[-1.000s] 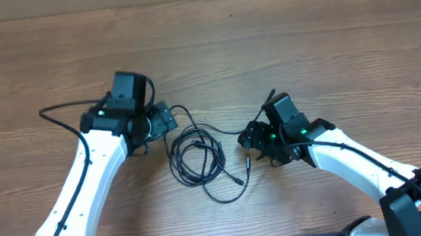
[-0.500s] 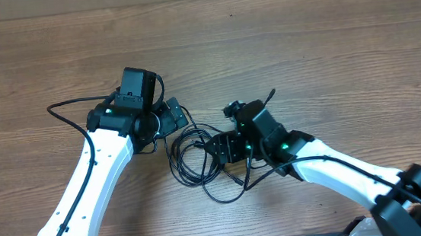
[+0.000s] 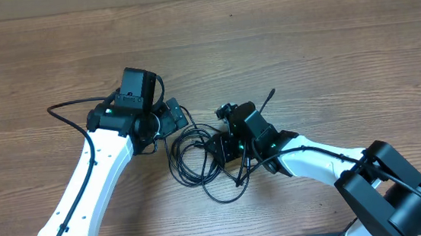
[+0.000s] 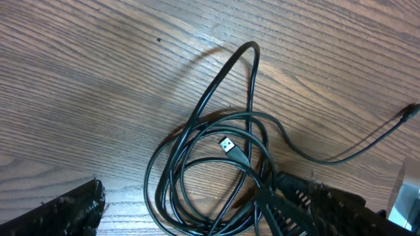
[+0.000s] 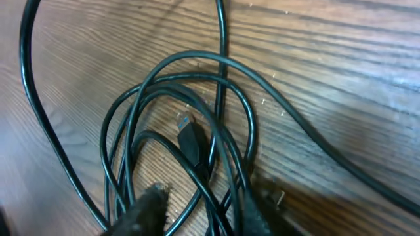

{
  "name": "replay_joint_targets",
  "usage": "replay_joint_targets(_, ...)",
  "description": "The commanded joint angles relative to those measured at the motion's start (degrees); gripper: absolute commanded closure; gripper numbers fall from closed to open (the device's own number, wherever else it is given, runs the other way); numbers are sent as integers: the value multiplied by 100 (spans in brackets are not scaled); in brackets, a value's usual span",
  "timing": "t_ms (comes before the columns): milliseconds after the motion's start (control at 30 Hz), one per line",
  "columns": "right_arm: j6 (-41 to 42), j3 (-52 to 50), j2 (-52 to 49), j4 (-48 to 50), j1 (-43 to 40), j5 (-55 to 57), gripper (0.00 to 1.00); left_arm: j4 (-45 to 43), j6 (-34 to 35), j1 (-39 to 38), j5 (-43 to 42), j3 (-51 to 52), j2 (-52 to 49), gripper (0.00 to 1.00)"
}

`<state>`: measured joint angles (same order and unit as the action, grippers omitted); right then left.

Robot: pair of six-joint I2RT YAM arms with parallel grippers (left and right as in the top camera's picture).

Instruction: Untangle cables

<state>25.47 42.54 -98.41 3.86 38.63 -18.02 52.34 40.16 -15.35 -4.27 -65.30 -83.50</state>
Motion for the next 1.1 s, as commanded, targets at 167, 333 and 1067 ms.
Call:
replay_joint_targets(167,254,-28,-103,87,0,-22,56,-7,59,-11,-28,-42,35,0)
replay_joint_targets(333,498,-28,-474,225,0,234,56,-4,59,-11,-26,-44,35,0)
replay_joint_targets(1067,625,350,1244,-186,-1130,-651,96,188,-160,-11,-26,-42,35,12)
